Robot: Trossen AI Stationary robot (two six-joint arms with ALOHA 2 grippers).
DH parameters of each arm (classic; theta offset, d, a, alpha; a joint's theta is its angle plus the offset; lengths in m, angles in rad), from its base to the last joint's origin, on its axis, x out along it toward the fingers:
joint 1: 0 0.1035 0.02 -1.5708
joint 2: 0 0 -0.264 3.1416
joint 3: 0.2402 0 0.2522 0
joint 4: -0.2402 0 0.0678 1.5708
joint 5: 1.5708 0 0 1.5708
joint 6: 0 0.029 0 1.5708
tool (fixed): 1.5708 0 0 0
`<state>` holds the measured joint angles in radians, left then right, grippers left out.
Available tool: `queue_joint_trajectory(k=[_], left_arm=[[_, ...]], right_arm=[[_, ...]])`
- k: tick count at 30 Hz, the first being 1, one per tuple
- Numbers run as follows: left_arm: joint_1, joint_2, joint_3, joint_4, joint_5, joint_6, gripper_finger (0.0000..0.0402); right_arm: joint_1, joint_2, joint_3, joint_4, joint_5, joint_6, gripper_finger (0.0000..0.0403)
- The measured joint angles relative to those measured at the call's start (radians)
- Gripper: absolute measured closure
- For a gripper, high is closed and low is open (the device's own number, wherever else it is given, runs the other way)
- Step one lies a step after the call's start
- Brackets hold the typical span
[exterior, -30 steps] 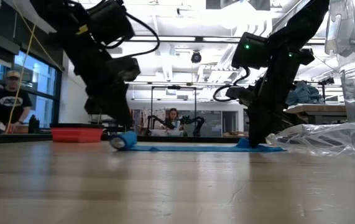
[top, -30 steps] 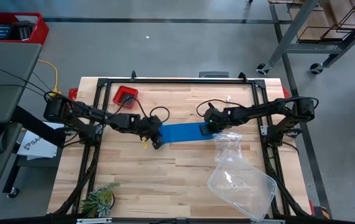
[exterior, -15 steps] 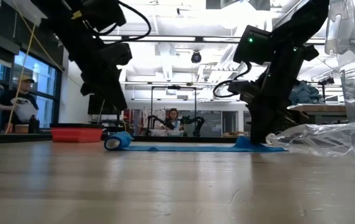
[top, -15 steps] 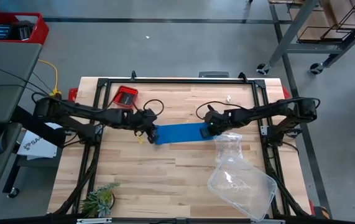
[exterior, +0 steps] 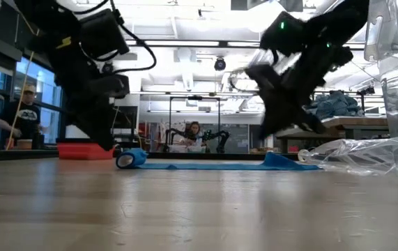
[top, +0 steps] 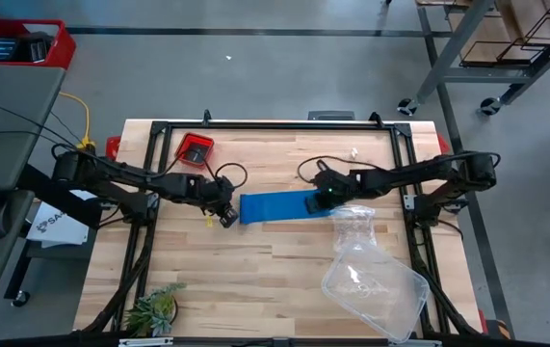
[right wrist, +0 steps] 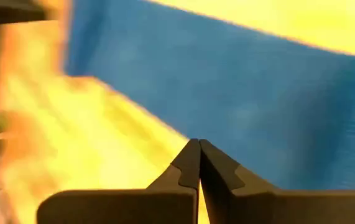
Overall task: Roll bandage
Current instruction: Roll the blue bandage
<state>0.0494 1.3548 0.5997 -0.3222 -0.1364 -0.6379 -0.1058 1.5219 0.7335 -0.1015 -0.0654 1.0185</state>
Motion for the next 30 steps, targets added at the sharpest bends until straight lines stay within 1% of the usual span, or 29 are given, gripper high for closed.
queue_joint_trajectory(k=[5,6,8,11,16,19,24,30], left_arm=[[0.0,0.0,-0.017,0.067,0.004,-0.005,0.0401],[0.0,-0.001,-0.017,0.075,0.0,-0.005,0.0402],[0.004,0.0,-0.016,0.092,-0.008,0.003,0.0402],[0.007,0.0,-0.017,0.092,-0.011,0.003,0.0402],[0.007,0.0,-0.017,0.09,-0.007,0.002,0.0401],[0.007,0.0,-0.017,0.089,-0.005,-0.007,0.0401],[0.006,0.0,-0.017,0.089,-0.004,-0.072,0.0402],[-0.044,0.008,-0.016,0.088,-0.003,-0.142,0.0401]], right_arm=[[0.001,0.081,0.001,0.211,0.012,0.073,0.0403],[0.002,0.103,0.01,0.227,0.005,0.078,0.0403],[0.004,0.156,0.043,0.226,-0.018,0.077,0.0403],[0.008,0.237,0.126,0.224,-0.047,0.028,0.0403],[0.001,0.359,0.257,0.188,-0.049,-0.011,0.0403],[-0.008,0.412,0.311,0.185,-0.075,-0.031,0.0403],[-0.005,0.444,0.333,0.071,-0.098,-0.056,0.0403],[-0.005,0.435,0.326,0.024,-0.089,-0.059,0.0403]])
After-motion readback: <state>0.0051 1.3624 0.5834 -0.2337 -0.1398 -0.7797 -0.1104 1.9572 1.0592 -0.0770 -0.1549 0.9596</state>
